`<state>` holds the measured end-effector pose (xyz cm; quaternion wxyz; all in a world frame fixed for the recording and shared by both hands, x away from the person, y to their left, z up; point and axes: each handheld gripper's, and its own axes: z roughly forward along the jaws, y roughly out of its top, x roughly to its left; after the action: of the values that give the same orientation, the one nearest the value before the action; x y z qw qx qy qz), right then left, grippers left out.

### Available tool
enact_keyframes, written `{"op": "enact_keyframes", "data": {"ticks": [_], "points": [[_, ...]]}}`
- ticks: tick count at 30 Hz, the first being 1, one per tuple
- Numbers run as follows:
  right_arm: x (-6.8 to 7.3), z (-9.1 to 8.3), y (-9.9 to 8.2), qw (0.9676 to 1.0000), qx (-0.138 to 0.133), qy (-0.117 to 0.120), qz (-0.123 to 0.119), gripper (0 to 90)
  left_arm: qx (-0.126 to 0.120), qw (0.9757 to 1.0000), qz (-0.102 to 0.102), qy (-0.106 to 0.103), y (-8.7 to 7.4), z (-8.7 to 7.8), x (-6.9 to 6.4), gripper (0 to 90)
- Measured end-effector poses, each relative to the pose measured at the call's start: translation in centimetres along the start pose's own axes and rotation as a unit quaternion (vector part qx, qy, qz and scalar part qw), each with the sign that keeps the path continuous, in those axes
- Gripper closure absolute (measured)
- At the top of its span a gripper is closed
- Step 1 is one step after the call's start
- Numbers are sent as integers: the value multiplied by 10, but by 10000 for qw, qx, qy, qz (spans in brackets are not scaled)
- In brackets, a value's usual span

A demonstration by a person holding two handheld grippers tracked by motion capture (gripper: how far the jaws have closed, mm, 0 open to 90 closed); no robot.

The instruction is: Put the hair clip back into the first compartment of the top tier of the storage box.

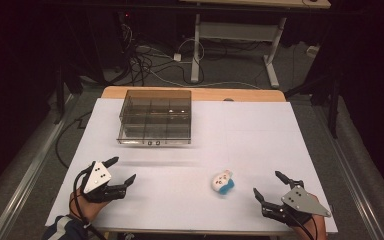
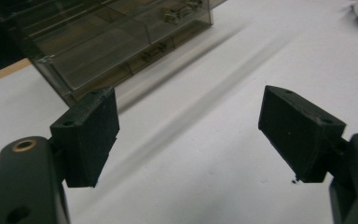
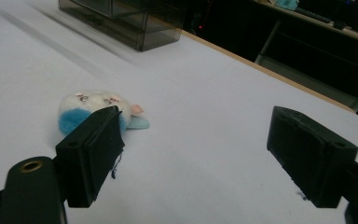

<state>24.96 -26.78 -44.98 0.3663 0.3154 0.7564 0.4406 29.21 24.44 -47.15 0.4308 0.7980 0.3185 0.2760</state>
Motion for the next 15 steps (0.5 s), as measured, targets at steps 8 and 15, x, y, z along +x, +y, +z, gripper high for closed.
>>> {"op": "enact_keyframes", "data": {"ticks": [8,15], "points": [[-5,-2,-2,9999,27,-106,61,184,84,9998,146,-142,0,2,-3,199],[-6,0,-3,9999,63,-117,54,184,64,9998,140,-150,1,0,-2,199]]}}
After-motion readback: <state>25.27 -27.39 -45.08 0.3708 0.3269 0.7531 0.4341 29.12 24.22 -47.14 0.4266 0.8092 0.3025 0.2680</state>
